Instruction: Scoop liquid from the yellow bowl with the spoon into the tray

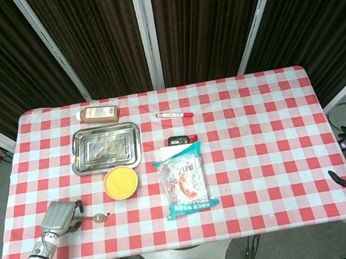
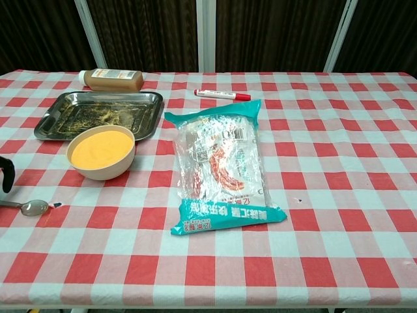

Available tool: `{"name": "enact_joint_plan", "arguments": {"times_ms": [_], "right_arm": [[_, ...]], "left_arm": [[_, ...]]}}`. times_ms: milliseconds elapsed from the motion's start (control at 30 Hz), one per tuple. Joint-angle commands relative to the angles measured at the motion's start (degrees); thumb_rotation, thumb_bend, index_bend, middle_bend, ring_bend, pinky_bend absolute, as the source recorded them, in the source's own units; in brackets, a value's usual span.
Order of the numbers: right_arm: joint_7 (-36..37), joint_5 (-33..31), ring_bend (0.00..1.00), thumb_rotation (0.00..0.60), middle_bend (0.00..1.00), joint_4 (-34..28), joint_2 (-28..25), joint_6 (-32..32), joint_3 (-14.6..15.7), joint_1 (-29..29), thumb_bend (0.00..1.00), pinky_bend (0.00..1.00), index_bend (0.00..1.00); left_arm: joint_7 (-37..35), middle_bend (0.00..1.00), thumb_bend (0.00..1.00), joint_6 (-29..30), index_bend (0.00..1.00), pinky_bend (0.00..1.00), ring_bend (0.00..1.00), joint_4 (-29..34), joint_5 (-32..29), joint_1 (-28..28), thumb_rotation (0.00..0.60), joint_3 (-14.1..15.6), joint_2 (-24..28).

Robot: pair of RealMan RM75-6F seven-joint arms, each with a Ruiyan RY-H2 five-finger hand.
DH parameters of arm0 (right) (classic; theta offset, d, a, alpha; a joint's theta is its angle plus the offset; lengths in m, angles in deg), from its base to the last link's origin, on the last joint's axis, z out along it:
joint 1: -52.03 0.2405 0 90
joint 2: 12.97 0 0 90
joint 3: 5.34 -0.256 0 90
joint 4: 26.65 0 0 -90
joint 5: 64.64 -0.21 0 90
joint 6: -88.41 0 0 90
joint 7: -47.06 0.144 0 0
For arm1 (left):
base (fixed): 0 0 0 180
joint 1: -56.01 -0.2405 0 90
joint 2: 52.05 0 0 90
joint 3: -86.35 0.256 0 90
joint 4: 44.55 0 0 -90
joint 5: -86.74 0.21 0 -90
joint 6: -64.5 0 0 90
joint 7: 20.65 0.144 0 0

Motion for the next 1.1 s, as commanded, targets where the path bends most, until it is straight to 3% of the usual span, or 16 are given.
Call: {"name": "enact_joint_plan", "arguments": {"times_ms": [33, 467, 1100], "right_arm": [[0.11, 0.00, 0.04, 0.438, 0.20, 0.15, 0.09, 0.05, 0.03, -0.03, 0.17, 0.16, 0.04], [0.62, -0.32, 0.04, 0.439, 0.21, 0.76, 0.32, 0.19, 0.26, -0.41, 0.17, 0.16, 0.04], [0.77, -0.55, 0.04, 0.438, 0.21, 0.88, 0.31, 0.16, 0.34, -0.64, 0.18, 0.16, 0.04]], "left_arm": [[0.35, 0.93, 0.30, -0.53, 0.54, 0.98, 0.89, -0.23, -0.70, 0.07, 0.600, 0.16, -0.25], [0.65, 0.93, 0.40, -2.05, 0.56, 0.98, 0.89, 0.22, -2.73, 0.83, 0.600, 0.15, -0.23], [1.23, 0.93, 0.38, -0.90, 0.56, 0.98, 0.90, 0.13, -3.67, 0.55, 0.600, 0.46, -0.74]]}}
